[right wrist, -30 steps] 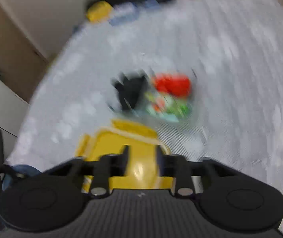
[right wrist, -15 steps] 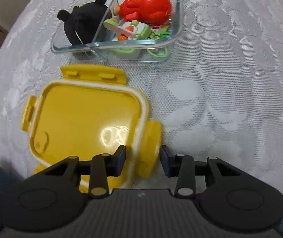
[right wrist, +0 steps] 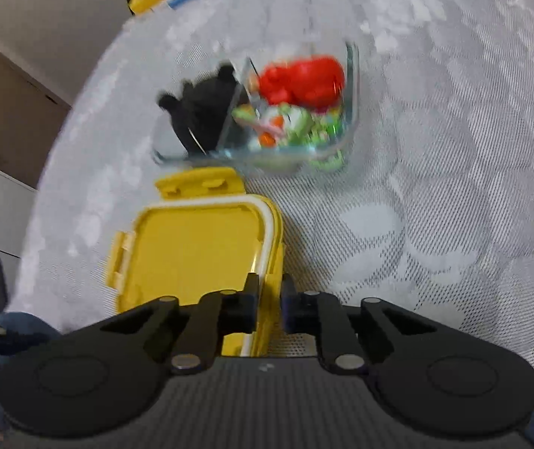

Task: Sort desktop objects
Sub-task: 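Grasp the yellow lid's tab with the right gripper and lift it, then raise the yellow lid upright with right gripper while left gripper grasps its rim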

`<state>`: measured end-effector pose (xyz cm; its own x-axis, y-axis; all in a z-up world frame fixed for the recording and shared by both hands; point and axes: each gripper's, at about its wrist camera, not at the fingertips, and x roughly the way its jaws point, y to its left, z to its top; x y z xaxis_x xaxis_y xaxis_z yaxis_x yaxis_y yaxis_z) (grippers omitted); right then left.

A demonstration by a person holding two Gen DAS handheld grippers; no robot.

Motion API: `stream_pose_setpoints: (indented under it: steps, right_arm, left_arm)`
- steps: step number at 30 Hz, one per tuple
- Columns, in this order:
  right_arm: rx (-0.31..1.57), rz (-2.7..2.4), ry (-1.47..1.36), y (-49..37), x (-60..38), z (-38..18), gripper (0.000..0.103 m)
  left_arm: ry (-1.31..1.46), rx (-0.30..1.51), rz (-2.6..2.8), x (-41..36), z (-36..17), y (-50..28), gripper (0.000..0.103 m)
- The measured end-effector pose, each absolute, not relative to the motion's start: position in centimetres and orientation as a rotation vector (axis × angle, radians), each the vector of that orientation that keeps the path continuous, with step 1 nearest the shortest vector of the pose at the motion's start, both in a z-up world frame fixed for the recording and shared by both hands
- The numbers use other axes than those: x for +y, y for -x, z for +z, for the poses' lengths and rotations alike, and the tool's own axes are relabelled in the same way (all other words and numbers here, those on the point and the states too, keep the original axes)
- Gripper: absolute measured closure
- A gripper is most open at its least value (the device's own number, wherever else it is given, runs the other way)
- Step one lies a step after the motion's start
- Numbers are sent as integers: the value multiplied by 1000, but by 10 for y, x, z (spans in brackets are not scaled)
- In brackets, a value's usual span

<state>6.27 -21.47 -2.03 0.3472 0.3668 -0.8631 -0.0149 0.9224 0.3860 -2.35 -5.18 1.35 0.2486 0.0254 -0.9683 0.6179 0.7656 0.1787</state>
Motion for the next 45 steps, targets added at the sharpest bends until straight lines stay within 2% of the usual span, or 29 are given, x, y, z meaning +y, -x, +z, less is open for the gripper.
stream_pose_setpoints:
  steps: [8, 14, 19, 26, 37, 44, 45]
  right_arm:
    - [1064, 237, -342, -56, -245, 44, 93]
    - [984, 216, -221, -57, -232, 84, 93]
    - [971, 214, -103, -60, -198, 95, 93]
    - [952, 294, -17, -62, -147, 115, 92]
    - [970, 334, 2, -55, -123, 124, 91]
    - [982, 415, -77, -52, -121, 126, 87]
    - [983, 431, -82, -51, -118, 126, 86]
  left_arm:
    - [-626, 1132, -454, -73, 32, 27, 0]
    - [-593, 1057, -474, -85, 50, 26, 0]
    - [-545, 999, -438, -84, 59, 28, 0]
    - [-279, 953, -377, -63, 68, 22, 0]
    - [-352, 782, -208, -88, 58, 8, 0]
    - [-311, 782, -218, -70, 49, 4, 0]
    - [-283, 799, -232, -64, 48, 2, 3]
